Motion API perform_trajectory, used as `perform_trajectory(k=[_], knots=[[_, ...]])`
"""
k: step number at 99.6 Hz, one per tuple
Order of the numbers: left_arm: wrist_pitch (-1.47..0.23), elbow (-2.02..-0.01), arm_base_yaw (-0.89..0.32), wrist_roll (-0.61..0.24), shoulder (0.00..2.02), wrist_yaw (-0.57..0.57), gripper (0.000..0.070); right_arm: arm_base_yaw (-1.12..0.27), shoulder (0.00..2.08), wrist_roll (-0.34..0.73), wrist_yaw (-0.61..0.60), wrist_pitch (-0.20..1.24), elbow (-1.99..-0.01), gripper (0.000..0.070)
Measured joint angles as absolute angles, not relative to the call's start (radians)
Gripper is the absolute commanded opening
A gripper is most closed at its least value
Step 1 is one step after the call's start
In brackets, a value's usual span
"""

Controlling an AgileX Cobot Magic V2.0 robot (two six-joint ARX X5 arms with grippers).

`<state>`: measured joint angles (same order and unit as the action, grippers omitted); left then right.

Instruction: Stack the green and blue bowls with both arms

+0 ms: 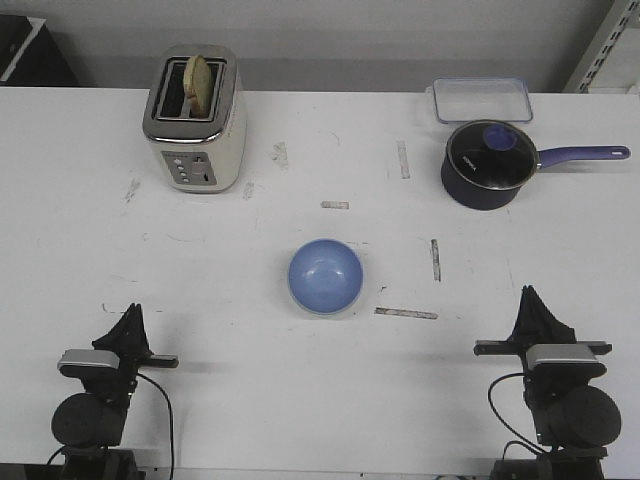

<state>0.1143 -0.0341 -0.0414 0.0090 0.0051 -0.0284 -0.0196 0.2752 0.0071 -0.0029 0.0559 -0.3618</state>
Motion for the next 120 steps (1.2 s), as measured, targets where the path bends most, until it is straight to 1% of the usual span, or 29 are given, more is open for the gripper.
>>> perform_trajectory(k=[27, 42, 75, 97, 106, 116, 120], knots=[[0.115, -0.035, -0.041, 0.009, 0.005, -0.028, 0.0000, -0.020, 0.253, 0.007, -0.002, 0.062, -0.350, 0.0001], [0.115, -0.034, -0.041, 0.009, 0.005, -0.028, 0.0000, -0.019, 0.191, 0.007, 0.001, 0.025, -0.279, 0.0001], [0.115, -0.034, -0.041, 0.009, 0.005, -0.028, 0.0000, -0.019, 0.029, 0.007, 0.001, 0.033, -0.133, 0.0001], [0.115, -0.034, -0.041, 0.009, 0.005, -0.028, 0.0001, -0.019, 0.003, 0.007, 0.000, 0.027, -0.085, 0.0001], [0.115, -0.034, -0.041, 0.009, 0.005, -0.028, 0.0001, -0.019, 0.003, 0.007, 0.000, -0.008, -0.068, 0.0001], [0.115, -0.035, -0.041, 0.009, 0.005, -0.028, 0.0001, -0.019, 0.003, 0.007, 0.000, -0.088, -0.023, 0.0001], [0.115, -0.034, -0.041, 0.009, 0.005, -0.028, 0.0001, -0.019, 0.003, 0.007, -0.001, -0.084, -0.015, 0.0001]])
